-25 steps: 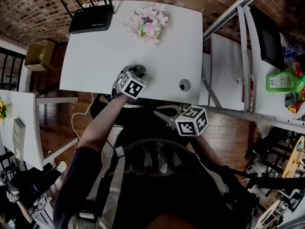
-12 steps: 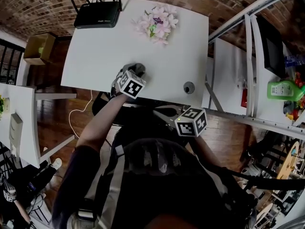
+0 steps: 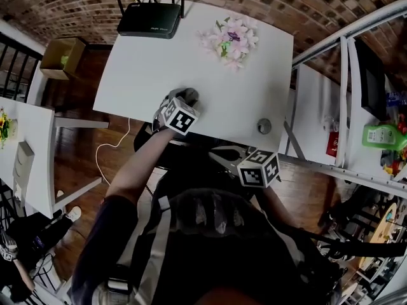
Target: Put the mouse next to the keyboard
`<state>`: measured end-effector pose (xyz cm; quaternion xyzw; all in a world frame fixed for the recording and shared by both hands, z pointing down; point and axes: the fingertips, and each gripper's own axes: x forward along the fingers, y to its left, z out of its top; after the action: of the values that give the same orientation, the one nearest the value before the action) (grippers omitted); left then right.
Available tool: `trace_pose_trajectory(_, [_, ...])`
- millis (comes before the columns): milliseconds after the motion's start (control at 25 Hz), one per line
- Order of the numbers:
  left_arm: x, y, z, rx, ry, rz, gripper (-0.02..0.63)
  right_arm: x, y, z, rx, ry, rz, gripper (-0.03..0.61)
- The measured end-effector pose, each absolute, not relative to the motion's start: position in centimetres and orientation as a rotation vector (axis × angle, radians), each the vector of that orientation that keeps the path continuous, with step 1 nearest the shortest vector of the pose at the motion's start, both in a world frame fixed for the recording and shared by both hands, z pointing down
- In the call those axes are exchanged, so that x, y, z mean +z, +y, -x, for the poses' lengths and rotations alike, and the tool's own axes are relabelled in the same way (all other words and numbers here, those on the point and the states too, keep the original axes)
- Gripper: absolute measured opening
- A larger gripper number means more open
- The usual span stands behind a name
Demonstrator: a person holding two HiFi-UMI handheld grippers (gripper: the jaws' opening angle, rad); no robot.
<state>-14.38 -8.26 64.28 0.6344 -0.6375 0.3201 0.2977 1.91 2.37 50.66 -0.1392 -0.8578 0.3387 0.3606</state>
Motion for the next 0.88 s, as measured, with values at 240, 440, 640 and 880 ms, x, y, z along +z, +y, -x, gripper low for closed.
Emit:
trace_pose_trajectory(240, [64.3, -7.2, 16.0, 0.805, -1.707, -1.656, 0.23, 50.9, 3.0, -0.9, 0.87, -2.205, 0.367, 0.005])
trace_pose_trajectory(440, [64.3, -5.7, 17.8, 0.798, -1.725, -1.627, 0.23, 50.9, 3.5, 0.0, 0.861, -2.203, 0.38, 0.005])
trace_pose_trajectory(640, [64.4, -4.2, 19.4, 0.79, -1.742, -1.597, 0.23, 51.0, 4.1, 0.9, 0.865, -2.201, 0.387, 0.005])
trace_pose_trajectory(880, [64.3, -2.5, 21.6, 0.764, -1.774, -1.561, 0.23, 51.1, 5.1, 2.3, 0.853, -2.188, 0.409, 0.005])
